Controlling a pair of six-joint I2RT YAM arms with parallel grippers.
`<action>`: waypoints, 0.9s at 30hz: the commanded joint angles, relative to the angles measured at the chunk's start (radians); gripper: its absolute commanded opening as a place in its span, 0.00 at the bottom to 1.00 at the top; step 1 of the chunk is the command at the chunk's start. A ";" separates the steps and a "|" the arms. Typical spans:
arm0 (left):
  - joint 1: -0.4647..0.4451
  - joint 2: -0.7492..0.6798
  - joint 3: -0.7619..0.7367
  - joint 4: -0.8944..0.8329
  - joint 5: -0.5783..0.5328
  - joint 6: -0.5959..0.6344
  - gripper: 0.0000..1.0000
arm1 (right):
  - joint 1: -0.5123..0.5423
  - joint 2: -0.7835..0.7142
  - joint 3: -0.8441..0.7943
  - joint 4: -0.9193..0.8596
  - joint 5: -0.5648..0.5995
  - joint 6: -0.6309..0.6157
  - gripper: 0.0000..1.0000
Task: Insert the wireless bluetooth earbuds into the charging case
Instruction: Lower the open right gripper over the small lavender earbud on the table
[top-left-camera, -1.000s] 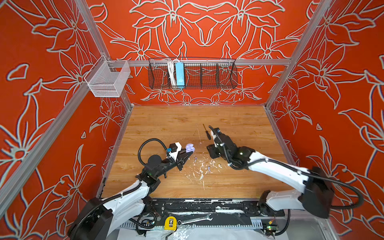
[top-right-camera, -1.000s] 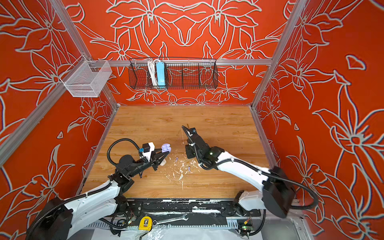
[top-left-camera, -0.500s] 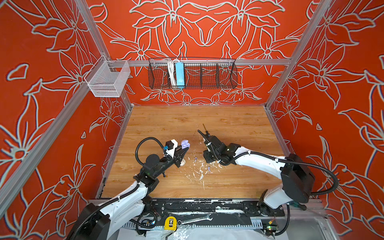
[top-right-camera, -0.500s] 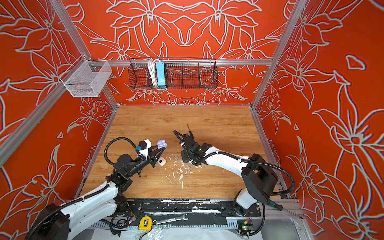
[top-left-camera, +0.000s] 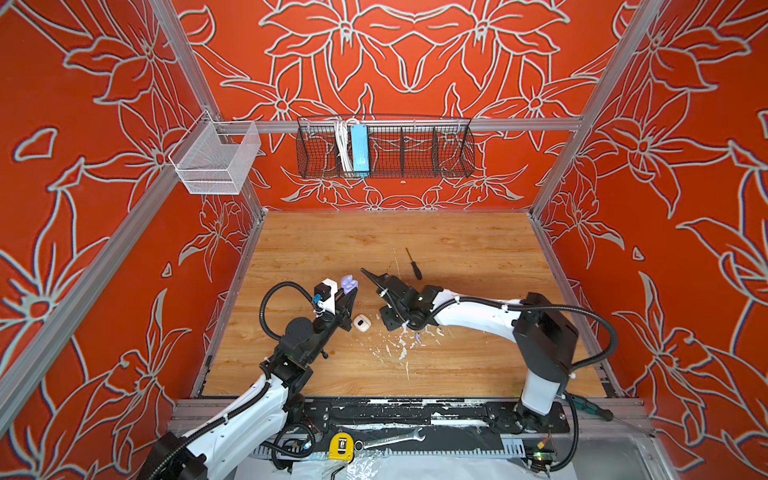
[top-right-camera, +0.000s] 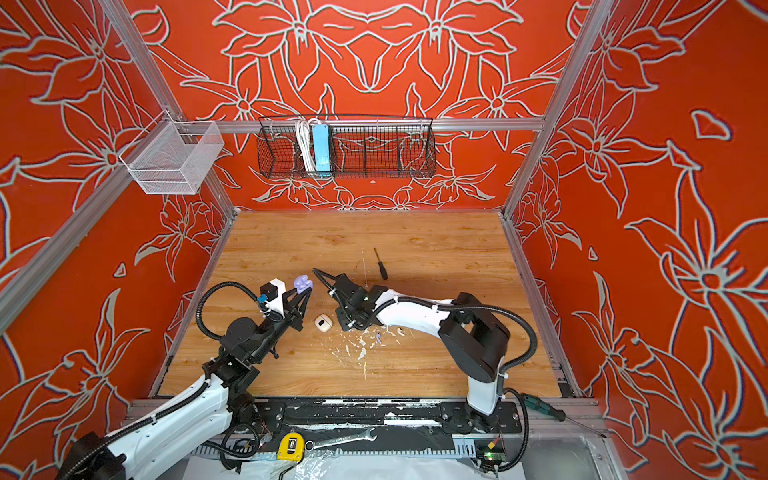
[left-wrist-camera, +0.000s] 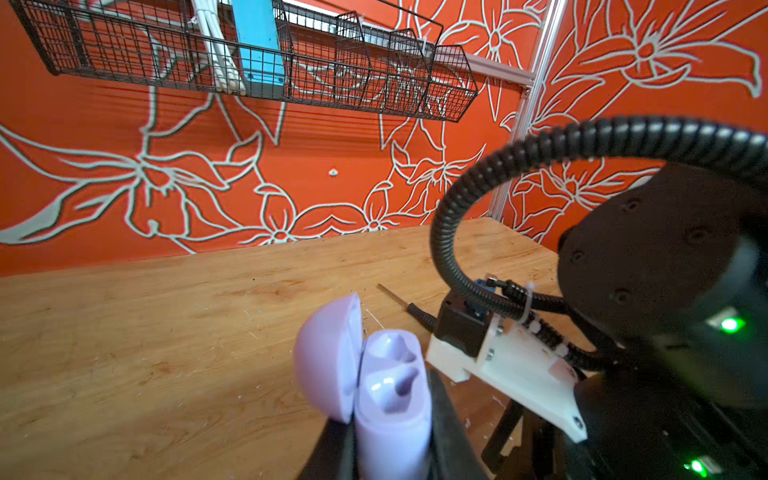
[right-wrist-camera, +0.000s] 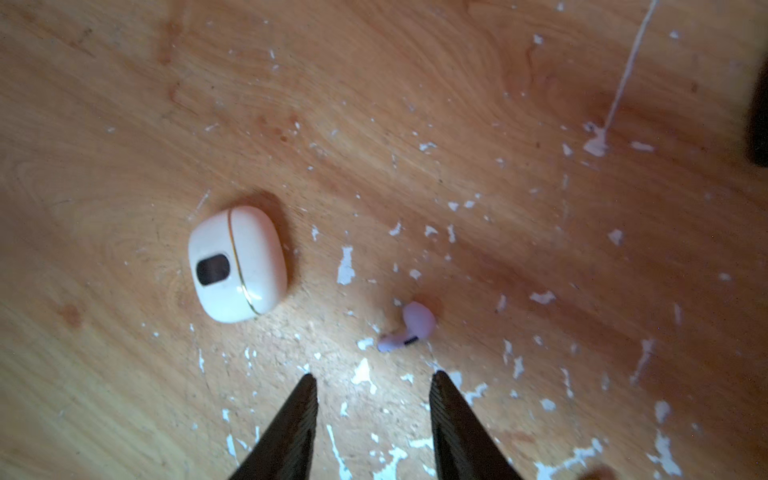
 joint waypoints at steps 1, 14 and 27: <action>0.001 -0.023 -0.008 0.005 -0.035 -0.004 0.00 | -0.010 0.063 0.067 -0.099 0.115 0.024 0.47; 0.001 -0.079 -0.017 -0.013 -0.034 -0.007 0.00 | -0.012 0.169 0.157 -0.166 0.156 0.018 0.48; 0.001 -0.096 -0.019 -0.021 -0.033 -0.010 0.00 | -0.010 0.196 0.135 -0.178 0.092 0.026 0.47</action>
